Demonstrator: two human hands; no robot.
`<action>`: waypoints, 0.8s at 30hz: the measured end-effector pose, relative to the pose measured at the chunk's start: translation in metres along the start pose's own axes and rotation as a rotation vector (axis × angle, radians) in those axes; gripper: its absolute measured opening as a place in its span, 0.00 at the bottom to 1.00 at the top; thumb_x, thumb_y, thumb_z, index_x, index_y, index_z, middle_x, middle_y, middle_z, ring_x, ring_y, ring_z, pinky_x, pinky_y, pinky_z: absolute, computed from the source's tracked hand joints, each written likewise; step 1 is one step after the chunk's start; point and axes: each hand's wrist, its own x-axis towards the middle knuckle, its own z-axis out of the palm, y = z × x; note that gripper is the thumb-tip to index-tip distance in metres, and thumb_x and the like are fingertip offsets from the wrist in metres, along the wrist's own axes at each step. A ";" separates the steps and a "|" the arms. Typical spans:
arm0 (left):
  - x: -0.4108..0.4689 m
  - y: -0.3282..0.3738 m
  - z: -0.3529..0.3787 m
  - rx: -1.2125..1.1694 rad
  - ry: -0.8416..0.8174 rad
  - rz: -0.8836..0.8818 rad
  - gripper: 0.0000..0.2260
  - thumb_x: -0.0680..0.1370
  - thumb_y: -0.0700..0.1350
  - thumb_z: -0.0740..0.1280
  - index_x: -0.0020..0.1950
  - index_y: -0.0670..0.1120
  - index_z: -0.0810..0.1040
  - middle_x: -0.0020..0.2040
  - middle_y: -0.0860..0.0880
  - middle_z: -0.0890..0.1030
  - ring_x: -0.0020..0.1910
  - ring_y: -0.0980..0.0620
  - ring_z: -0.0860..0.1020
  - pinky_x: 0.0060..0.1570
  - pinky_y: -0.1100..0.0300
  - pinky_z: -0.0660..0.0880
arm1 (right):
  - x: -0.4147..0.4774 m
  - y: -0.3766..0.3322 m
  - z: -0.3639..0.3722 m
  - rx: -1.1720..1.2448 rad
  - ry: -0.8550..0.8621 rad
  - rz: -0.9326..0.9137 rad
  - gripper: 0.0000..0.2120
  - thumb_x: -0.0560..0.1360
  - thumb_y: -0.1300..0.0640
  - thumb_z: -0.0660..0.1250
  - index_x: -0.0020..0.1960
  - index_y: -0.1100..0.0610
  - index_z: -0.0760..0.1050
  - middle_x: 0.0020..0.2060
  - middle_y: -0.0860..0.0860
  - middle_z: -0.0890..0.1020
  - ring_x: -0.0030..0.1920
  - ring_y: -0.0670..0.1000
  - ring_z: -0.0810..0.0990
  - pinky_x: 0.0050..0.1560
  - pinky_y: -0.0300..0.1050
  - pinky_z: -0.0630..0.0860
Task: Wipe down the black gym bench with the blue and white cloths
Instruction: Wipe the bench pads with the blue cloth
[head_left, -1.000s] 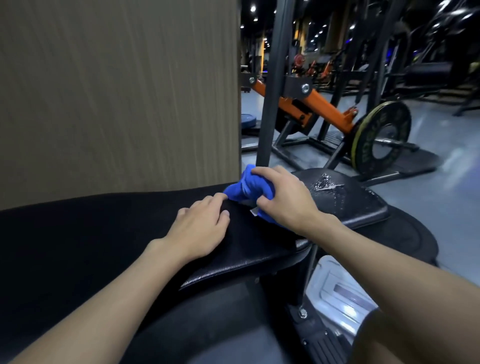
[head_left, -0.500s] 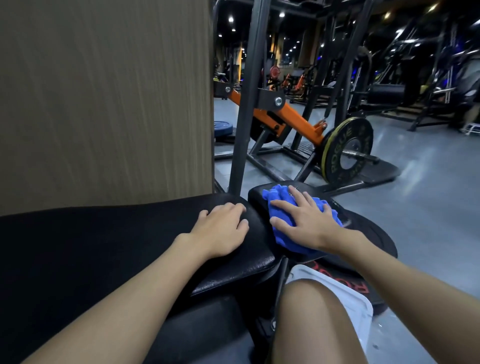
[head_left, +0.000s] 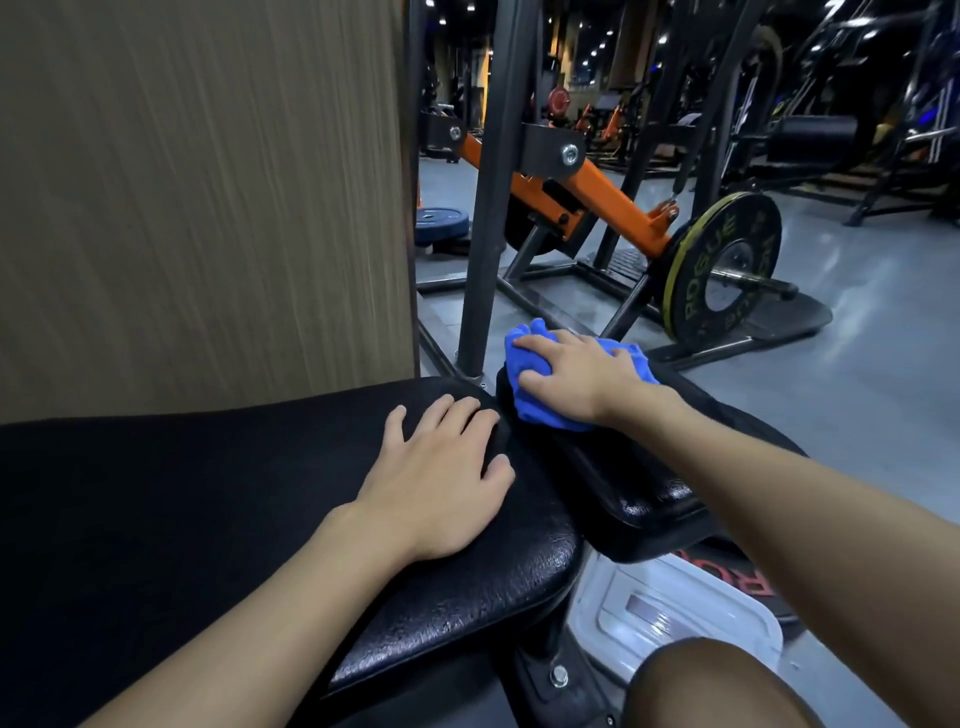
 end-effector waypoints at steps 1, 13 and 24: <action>0.000 -0.001 0.000 -0.001 0.000 -0.002 0.23 0.81 0.56 0.49 0.76 0.52 0.59 0.77 0.56 0.57 0.77 0.54 0.48 0.74 0.41 0.45 | 0.007 -0.001 -0.001 0.010 -0.009 0.006 0.25 0.77 0.41 0.52 0.73 0.39 0.62 0.69 0.50 0.69 0.71 0.57 0.64 0.68 0.68 0.57; -0.004 0.004 -0.006 -0.026 -0.045 -0.038 0.23 0.82 0.56 0.50 0.77 0.53 0.59 0.79 0.55 0.56 0.78 0.54 0.48 0.75 0.41 0.44 | -0.087 0.021 -0.006 0.055 0.072 -0.064 0.33 0.68 0.40 0.47 0.73 0.36 0.62 0.68 0.46 0.71 0.72 0.49 0.63 0.70 0.63 0.58; 0.020 0.018 0.004 -0.014 -0.078 0.006 0.26 0.78 0.66 0.48 0.75 0.64 0.55 0.78 0.55 0.55 0.78 0.50 0.47 0.71 0.31 0.42 | -0.068 0.043 -0.010 0.050 0.057 -0.034 0.32 0.68 0.39 0.47 0.73 0.34 0.61 0.69 0.43 0.70 0.72 0.49 0.64 0.69 0.61 0.60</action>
